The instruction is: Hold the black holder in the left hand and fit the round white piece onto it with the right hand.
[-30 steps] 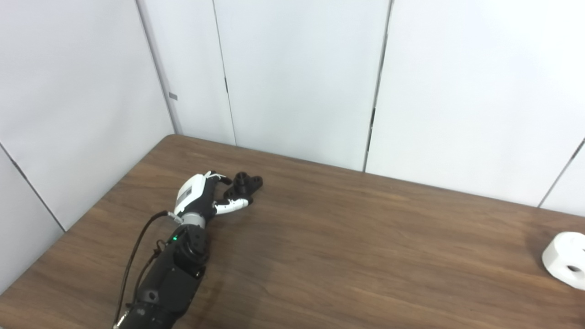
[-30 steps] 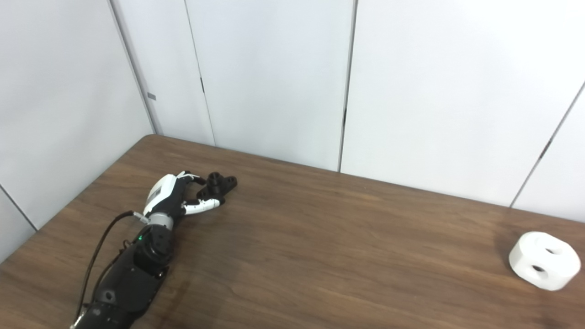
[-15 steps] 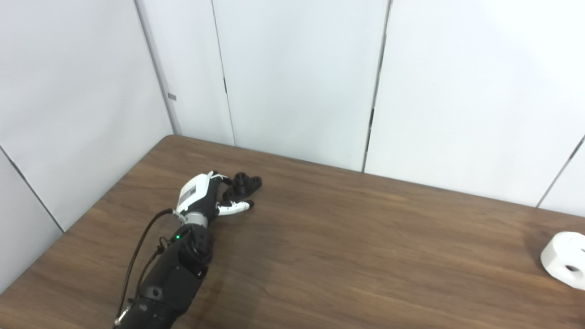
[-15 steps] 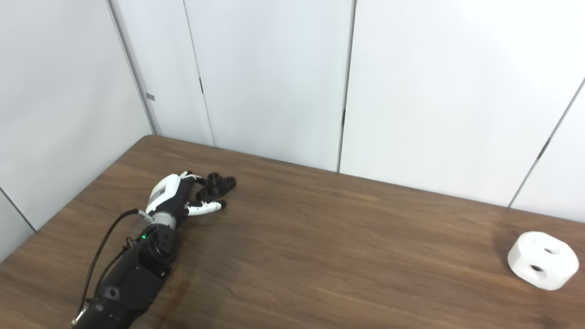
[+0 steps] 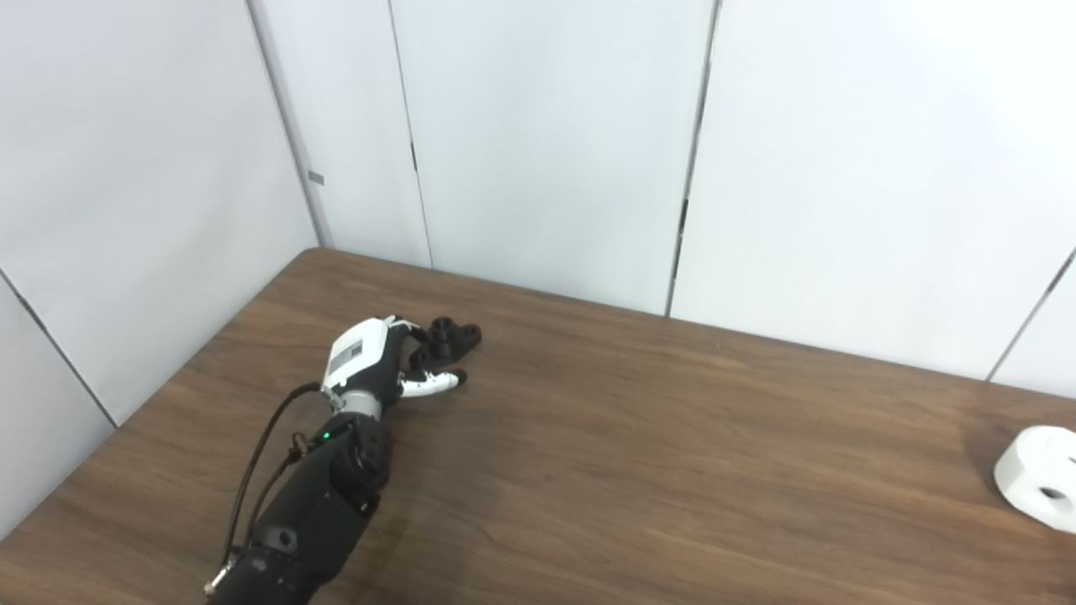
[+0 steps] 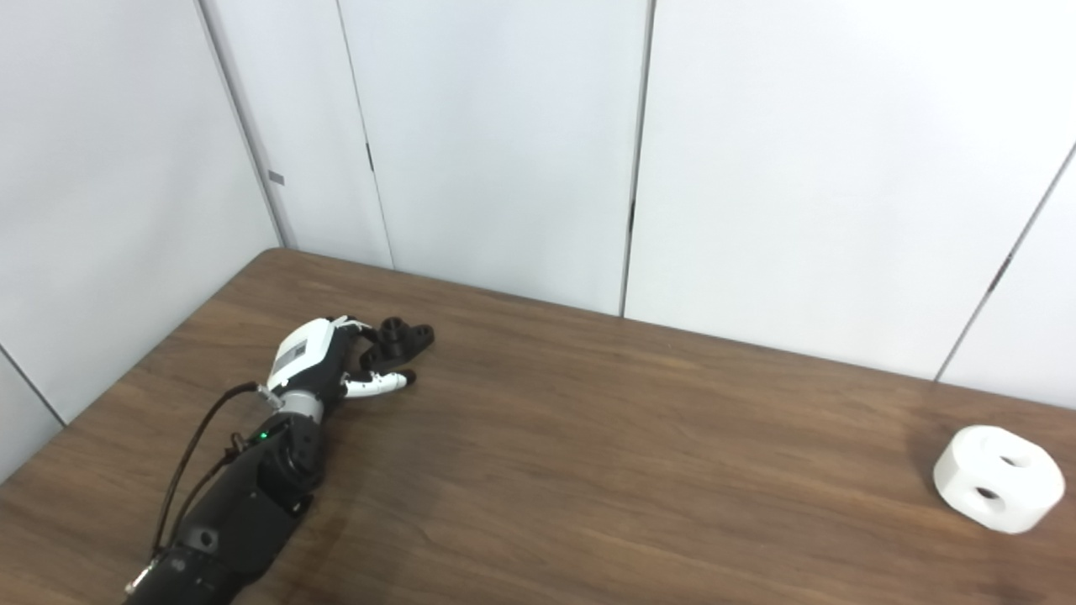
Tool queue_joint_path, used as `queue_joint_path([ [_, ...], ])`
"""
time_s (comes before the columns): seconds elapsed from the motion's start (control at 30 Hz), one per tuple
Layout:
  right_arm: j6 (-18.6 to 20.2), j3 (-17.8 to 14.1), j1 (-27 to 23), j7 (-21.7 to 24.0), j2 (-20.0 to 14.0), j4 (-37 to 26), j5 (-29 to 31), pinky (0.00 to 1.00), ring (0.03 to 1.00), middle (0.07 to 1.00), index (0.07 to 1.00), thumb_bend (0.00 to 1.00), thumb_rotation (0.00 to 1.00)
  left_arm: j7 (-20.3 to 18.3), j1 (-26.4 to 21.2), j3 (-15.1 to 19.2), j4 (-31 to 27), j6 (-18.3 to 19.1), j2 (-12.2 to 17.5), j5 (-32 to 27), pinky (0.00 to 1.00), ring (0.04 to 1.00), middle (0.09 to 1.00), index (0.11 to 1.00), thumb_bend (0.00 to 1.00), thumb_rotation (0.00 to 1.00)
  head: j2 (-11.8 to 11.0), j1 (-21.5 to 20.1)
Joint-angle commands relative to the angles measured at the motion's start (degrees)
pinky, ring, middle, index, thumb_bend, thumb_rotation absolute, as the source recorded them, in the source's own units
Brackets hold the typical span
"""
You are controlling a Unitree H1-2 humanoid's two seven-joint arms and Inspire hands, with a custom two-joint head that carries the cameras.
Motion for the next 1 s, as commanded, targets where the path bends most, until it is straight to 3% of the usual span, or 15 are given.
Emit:
queue_joint_path([
  [0.0,1.0,0.9,2.1,0.1,1.0,1.2,0.5,1.00,1.000,1.000,1.000,0.74,1.00,0.6,-0.8,0.1,-0.3,-0.7,1.2,0.6,1.00,1.000,0.924,0.647,0.83,0.29,0.1,0.0],
  [0.03,1.1,0.9,2.1,0.1,1.0,1.2,0.6,1.00,1.000,1.000,1.000,0.74,1.00,1.2,-0.8,0.3,0.0,-1.3,1.1,0.4,1.00,0.997,0.915,0.617,0.82,0.25,0.1,0.0],
  [0.07,0.9,0.9,2.1,0.2,0.9,1.3,0.5,1.00,1.000,1.000,1.000,0.74,1.00,2.1,-0.8,0.7,0.3,-1.9,0.8,0.1,1.00,0.992,0.905,0.543,0.64,0.15,0.2,0.0],
  [0.17,1.0,0.8,2.1,0.2,0.9,1.3,0.7,1.00,1.000,1.000,1.000,0.74,1.00,4.7,-0.8,1.4,1.2,-3.4,0.1,-0.3,1.00,0.958,0.855,0.493,0.54,0.07,0.3,0.1],
  [0.73,1.1,0.7,1.9,0.2,0.7,1.5,1.2,1.00,1.000,1.000,1.000,0.76,1.00,9.3,-1.2,1.8,3.8,-7.8,-0.9,-0.5,1.00,0.903,0.793,0.485,0.52,0.05,0.4,0.2],
  [0.9,1.4,0.7,1.9,0.2,0.8,1.3,1.1,1.00,1.000,1.000,0.999,0.77,1.00,8.1,-0.7,1.7,2.6,-8.6,-1.1,-1.3,1.00,0.905,0.795,0.485,0.52,0.05,0.6,-0.2],
  [0.97,1.9,0.8,1.8,0.0,0.9,0.9,0.9,1.00,1.000,1.000,0.997,0.77,1.00,6.2,0.0,1.3,-0.2,-7.2,-1.6,-1.5,0.99,0.912,0.801,0.485,0.52,0.05,0.8,-0.7],
])
